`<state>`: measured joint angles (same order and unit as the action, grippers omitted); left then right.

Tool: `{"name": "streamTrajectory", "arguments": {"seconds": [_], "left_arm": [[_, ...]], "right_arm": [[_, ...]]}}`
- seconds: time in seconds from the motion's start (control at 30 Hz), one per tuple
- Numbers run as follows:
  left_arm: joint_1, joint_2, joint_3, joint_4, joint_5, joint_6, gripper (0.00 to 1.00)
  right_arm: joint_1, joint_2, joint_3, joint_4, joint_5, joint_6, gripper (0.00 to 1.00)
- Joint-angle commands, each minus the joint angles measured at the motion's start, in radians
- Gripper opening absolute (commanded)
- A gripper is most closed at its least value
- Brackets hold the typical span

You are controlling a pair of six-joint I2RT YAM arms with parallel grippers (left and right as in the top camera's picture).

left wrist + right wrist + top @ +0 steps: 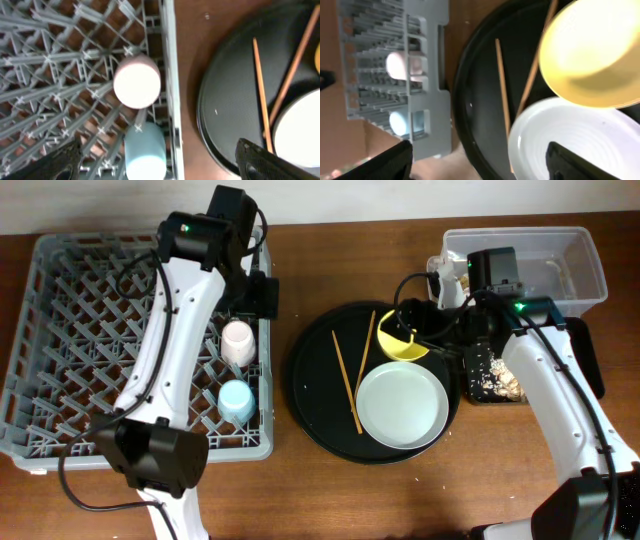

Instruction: Sort waste into correct bins and load items into the dishwasher rack

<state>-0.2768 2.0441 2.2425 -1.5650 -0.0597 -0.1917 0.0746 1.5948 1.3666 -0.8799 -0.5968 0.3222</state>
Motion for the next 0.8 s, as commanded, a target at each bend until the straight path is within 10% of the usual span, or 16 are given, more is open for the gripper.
{"name": "streamTrajectory", "arguments": {"seconds": [0.0, 0.77], "left_arm": [[-0.004, -0.084, 0.026, -0.024, 0.019, -0.006, 0.96], [-0.173, -0.220, -0.342, 0.288, 0.098, -0.066, 0.97]], "right_arm": [[0.003, -0.042, 0.003, -0.050, 0.113, -0.035, 0.83], [0.003, -0.241, 0.002, -0.179, 0.306, -0.034, 0.98]]}}
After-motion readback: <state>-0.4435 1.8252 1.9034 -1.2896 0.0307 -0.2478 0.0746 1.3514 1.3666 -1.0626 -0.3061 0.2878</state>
